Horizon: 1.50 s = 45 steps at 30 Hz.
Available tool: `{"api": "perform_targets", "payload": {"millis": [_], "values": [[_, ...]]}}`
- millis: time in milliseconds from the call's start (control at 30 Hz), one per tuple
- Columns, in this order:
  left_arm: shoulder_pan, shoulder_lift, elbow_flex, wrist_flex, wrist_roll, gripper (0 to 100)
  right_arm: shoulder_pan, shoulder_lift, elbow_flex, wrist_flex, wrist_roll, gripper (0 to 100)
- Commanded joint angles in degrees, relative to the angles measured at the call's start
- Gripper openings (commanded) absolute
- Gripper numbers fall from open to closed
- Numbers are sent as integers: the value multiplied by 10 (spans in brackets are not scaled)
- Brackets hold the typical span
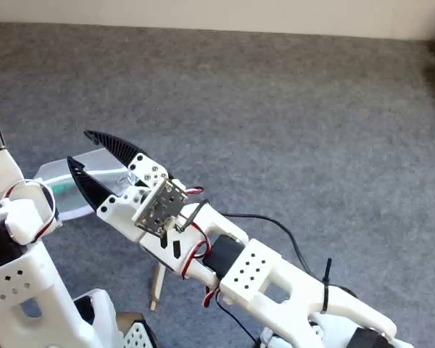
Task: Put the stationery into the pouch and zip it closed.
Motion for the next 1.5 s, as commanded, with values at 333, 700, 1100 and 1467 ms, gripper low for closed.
{"api": "perform_targets", "payload": {"millis": [333, 700, 1100, 1467], "values": [[-8, 0, -4, -7, -4, 11, 9, -29, -29, 3, 5, 131], [-9, -3, -5, -8, -4, 11, 72, -29, -34, 4, 6, 131], [-9, -2, -4, -8, -4, 11, 128, -109, -30, 138, 6, 131], [-9, -1, -4, -8, -4, 11, 129, -216, -22, 338, 4, 131]]}}
